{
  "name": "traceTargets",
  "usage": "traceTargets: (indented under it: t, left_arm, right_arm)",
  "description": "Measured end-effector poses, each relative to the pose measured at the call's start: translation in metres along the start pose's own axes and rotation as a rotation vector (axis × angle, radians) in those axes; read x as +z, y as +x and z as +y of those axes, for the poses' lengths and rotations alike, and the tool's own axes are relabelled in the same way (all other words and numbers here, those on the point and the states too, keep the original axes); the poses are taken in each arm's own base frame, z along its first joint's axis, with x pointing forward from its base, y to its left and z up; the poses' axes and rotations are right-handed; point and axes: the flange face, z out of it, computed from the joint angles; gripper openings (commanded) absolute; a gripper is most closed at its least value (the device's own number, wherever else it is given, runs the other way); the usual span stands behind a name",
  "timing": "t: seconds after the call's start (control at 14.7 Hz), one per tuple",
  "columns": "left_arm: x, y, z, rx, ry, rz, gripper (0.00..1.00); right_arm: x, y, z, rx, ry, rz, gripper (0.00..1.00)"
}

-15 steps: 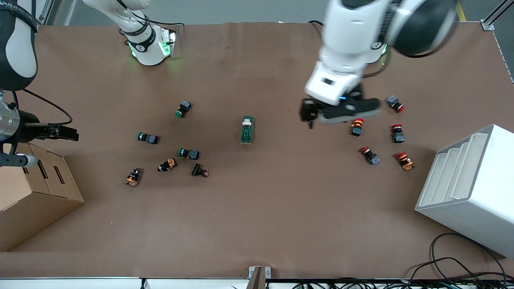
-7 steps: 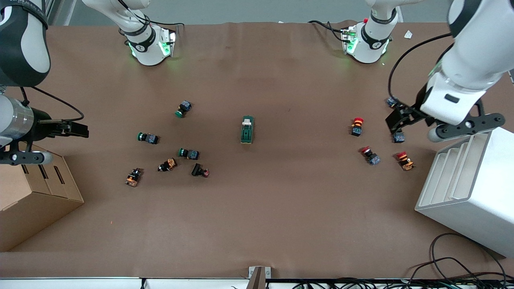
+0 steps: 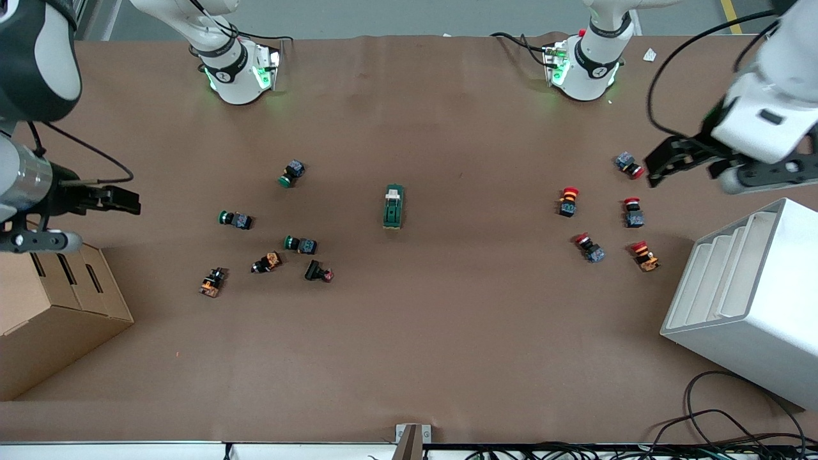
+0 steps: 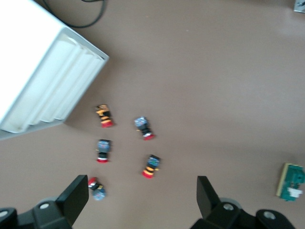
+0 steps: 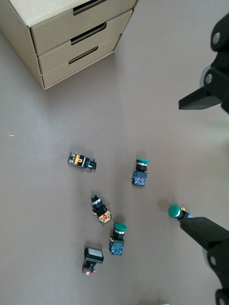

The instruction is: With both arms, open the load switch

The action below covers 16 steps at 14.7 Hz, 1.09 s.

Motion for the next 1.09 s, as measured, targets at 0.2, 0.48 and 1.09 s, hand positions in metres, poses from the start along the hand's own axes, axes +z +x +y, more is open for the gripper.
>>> traceTargets:
  t: [0.2, 0.48, 1.09]
  left_arm:
    - [-0.003, -0.002, -0.046, 0.044, 0.010, -0.029, 1.00]
    - [-0.002, -0.020, -0.062, 0.038, -0.038, -0.067, 1.00]
    - [0.001, -0.054, -0.047, 0.071, -0.026, -0.069, 1.00]
  right_arm:
    - [-0.019, -0.039, 0.002, 0.004, -0.006, 0.039, 1.00]
    - [-0.032, -0.075, 0.009, 0.020, -0.007, 0.062, 1.00]
    - [-0.044, -0.095, 0.059, 0.026, 0.051, 0.078, 1.00]
